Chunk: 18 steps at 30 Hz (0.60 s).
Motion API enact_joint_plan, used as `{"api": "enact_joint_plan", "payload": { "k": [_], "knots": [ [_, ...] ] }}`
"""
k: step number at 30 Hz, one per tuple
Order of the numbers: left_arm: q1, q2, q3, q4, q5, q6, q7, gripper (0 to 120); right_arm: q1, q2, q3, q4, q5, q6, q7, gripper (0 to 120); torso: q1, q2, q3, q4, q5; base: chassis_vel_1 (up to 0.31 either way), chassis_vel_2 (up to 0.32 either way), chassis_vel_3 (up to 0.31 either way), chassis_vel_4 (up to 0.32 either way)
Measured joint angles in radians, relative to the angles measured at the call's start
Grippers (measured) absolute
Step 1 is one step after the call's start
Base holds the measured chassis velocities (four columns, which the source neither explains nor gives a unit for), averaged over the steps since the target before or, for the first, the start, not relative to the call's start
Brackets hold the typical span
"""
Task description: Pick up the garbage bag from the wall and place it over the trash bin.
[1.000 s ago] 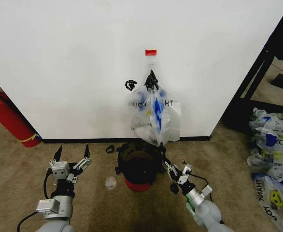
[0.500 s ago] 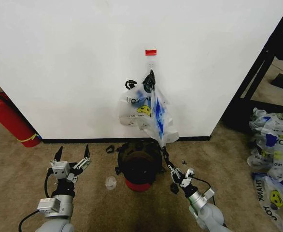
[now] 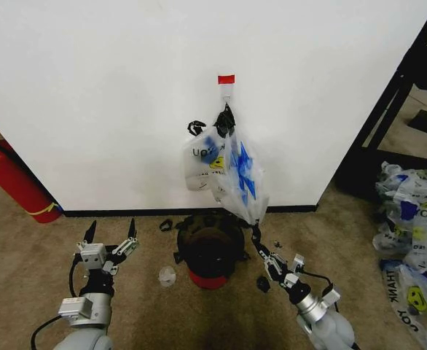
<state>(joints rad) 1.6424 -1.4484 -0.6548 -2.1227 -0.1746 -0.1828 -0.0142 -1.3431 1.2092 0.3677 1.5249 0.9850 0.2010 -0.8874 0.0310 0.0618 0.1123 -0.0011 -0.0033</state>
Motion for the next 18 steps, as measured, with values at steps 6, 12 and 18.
{"api": "enact_joint_plan", "payload": {
  "k": [6, 12, 18],
  "knots": [
    [0.005, 0.008, -0.009, -0.001, -0.010, -0.006, -0.001, 100, -0.033, -0.029, 0.009, 0.029, -0.036, 0.012, 0.014, 0, 0.000, 0.000, 0.000, -0.0002, -0.0006, 0.000, 0.000, 0.000, 0.000],
    [0.006, 0.009, -0.011, -0.001, -0.013, -0.011, -0.002, 100, -0.043, -0.053, 0.034, -0.037, -0.061, 0.041, -0.052, 0, 0.000, 0.000, 0.000, -0.0003, -0.0005, 0.000, 0.000, 0.000, 0.000],
    [0.005, 0.003, -0.003, 0.003, -0.010, -0.013, -0.003, 100, -0.037, -0.047, 0.032, -0.056, -0.040, 0.063, -0.048, 0, 0.000, 0.000, 0.000, -0.0004, -0.0005, 0.000, 0.000, 0.000, 0.000]
  ]
}}
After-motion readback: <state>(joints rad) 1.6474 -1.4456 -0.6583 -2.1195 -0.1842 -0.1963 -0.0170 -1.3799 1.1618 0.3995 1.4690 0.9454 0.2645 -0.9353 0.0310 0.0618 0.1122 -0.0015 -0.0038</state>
